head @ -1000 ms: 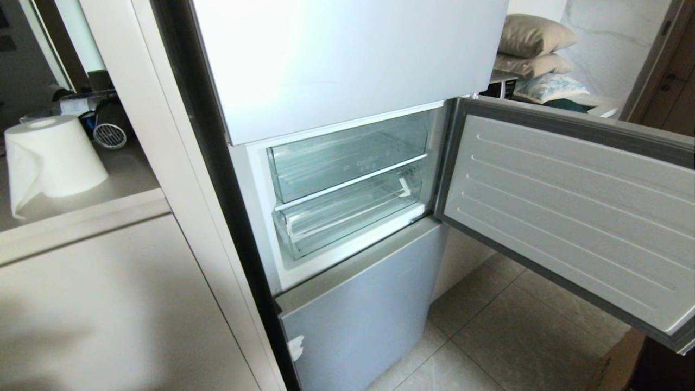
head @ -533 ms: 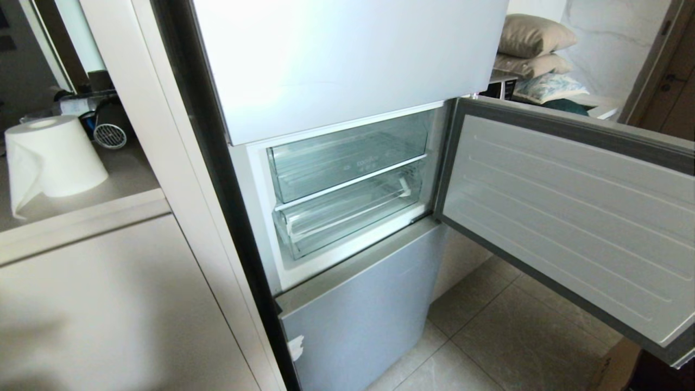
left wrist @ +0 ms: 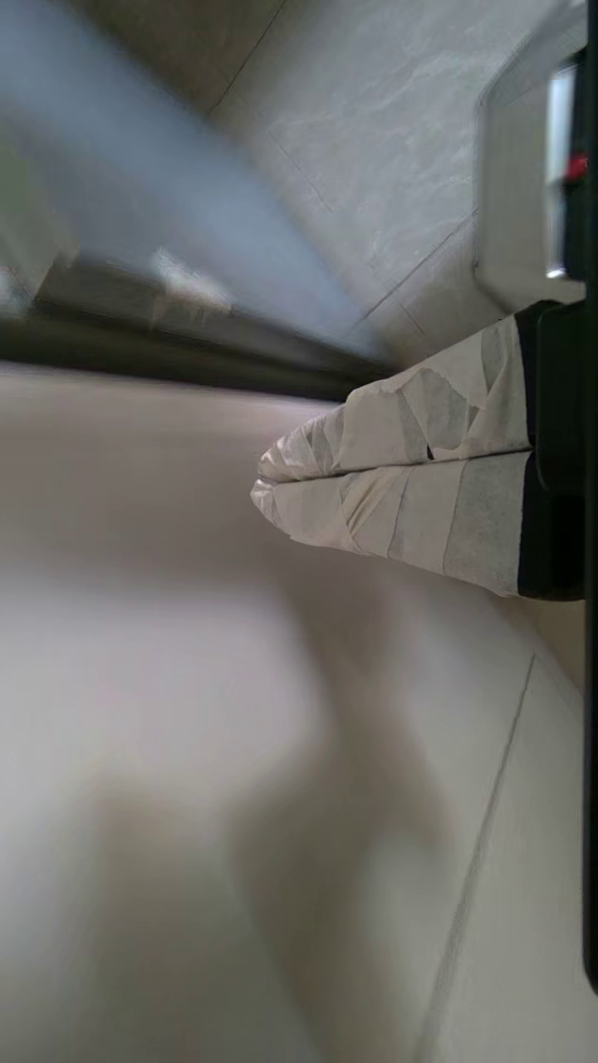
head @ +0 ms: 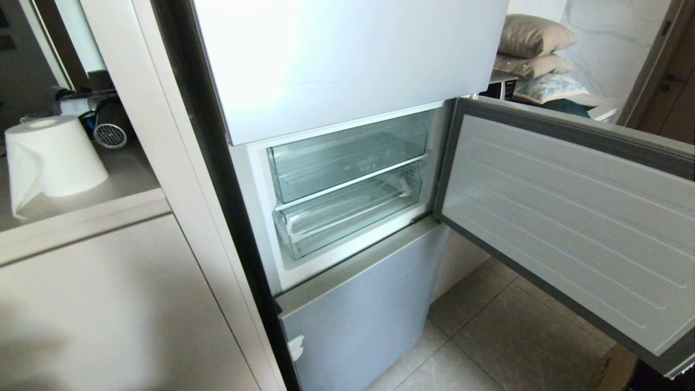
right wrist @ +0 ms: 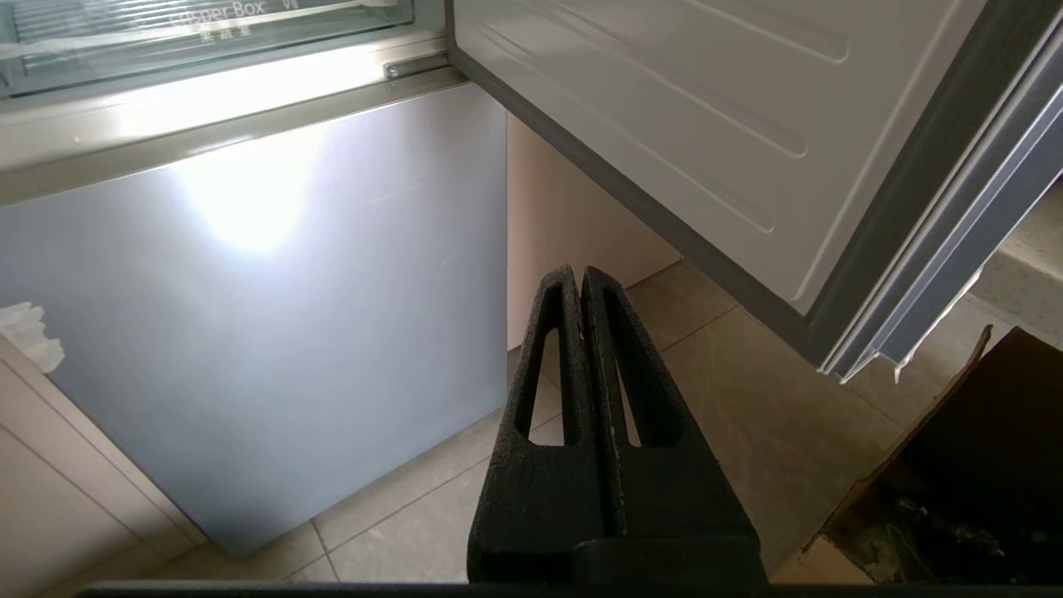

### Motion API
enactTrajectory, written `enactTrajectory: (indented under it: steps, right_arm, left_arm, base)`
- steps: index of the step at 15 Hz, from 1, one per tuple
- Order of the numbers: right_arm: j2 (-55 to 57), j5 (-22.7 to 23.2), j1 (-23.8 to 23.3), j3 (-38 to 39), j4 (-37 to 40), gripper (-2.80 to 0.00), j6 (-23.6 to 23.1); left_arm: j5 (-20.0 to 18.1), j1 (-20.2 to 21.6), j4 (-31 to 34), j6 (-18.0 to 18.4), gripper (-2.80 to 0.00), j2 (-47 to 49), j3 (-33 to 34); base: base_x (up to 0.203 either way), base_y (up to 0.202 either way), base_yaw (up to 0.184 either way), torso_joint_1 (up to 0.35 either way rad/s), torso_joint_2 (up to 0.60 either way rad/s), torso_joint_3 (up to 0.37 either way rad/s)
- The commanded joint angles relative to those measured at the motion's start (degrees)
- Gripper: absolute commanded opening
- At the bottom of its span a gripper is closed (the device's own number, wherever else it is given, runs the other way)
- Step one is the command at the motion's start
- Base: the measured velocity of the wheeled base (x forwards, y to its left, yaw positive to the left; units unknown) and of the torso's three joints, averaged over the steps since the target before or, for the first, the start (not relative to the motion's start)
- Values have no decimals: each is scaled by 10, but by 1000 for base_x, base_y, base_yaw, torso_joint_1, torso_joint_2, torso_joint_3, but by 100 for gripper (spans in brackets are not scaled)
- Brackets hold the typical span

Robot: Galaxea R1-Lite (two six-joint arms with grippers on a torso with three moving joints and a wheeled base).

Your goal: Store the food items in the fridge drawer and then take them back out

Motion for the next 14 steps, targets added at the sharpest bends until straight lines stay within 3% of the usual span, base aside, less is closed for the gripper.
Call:
enactTrajectory:
  steps: [1,4,6,7,8,14]
  right_arm:
    - [1,0,0,0,0,-280,0]
    - [1,0,0,0,0,-280,-1]
    - [1,0,0,0,0,-280,1]
    - [1,0,0,0,0,-280,1]
    - [1,0,0,0,0,-280,2]
    - [1,0,0,0,0,-280,1]
  left_arm:
    - [-3,31,1,3,-280,-40,0]
    - [-37,28,-1,10,-280,-133,3]
    - [-111,25,-47,4,-280,-155,34]
    - [-130,24,-50,-26,-280,-150,41]
    - [-124,24,-51,-56,-280,-149,42]
    - [-123,23,-56,-59,-280,-148,43]
  base:
    - [0,0,0,0,0,0]
    - [0,0,0,0,0,0]
    - [0,0,0,0,0,0]
    - [0,0,0,0,0,0]
    - [0,0,0,0,0,0]
    - [0,0,0,0,0,0]
